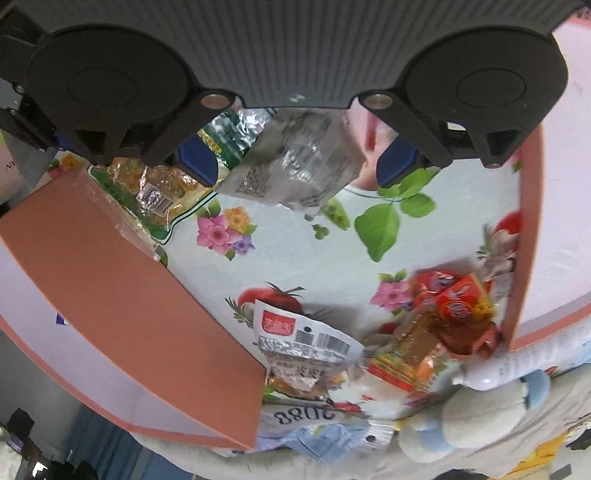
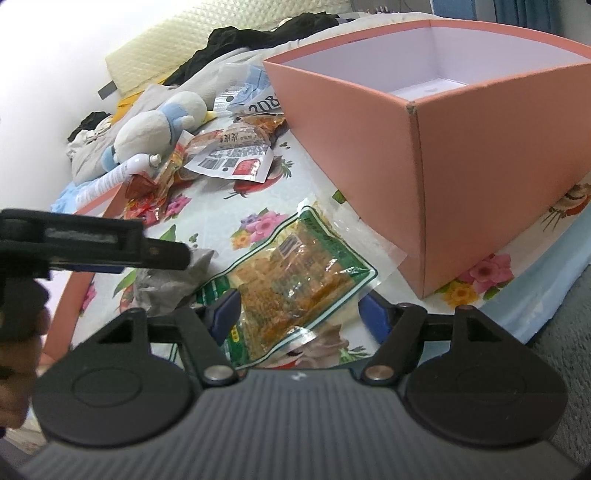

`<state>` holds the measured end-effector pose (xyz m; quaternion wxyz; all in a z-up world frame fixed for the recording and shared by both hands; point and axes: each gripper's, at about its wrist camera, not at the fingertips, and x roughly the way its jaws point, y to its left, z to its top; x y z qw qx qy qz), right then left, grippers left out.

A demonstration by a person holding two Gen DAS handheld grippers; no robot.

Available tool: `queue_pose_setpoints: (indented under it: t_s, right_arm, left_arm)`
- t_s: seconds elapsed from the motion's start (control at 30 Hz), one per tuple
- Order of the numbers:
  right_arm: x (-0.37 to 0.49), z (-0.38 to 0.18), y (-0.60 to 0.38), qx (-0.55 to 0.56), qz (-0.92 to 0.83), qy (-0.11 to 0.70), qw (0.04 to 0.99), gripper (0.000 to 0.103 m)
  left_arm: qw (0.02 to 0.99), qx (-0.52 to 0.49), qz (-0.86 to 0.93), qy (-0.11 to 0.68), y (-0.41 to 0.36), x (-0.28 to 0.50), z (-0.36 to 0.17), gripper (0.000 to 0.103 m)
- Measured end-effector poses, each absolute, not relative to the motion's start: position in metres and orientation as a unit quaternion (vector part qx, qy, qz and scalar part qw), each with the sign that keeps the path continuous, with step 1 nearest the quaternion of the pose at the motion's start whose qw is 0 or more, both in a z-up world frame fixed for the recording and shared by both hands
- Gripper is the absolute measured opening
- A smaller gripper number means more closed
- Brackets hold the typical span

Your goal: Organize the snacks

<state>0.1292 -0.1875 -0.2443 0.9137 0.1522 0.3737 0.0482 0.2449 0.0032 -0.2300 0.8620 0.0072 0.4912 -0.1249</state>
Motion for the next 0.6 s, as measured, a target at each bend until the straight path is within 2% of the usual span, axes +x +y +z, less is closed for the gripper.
queue_pose_setpoints:
  t_s: [0.03, 0.13, 0.33, 0.4, 0.6]
  right_arm:
    - [0.13, -0.245, -0.187, 0.147, 0.049, 0.374, 0.914, 0.071]
    - [0.132, -0.245, -0.184, 0.137, 0.053, 0.375, 0.915, 0.074]
    - [0.142, -0.246, -0.185, 0.16, 0.077, 0.369, 0.912, 0.071]
    - [0.145, -0.246, -0.184, 0.165, 0.084, 0.37, 0.91, 0.064]
    - [0.157, -0.249, -0.19, 0.176, 0.091, 0.374, 0.906, 0.03]
  left_arm:
    - [0.86, 0.01, -0.128, 0.494, 0.001, 0.247, -0.234, 0.086]
    - [0.865, 0.024, -0.138, 0.482, -0.005, 0.247, -0.237, 0.083]
    - [0.864, 0.015, -0.164, 0.476, -0.01, 0.243, -0.239, 0.077]
    - [0.863, 0.002, -0.165, 0.478, -0.009, 0.243, -0.241, 0.076]
    - [0.86, -0.031, -0.147, 0.488, -0.003, 0.246, -0.245, 0.07]
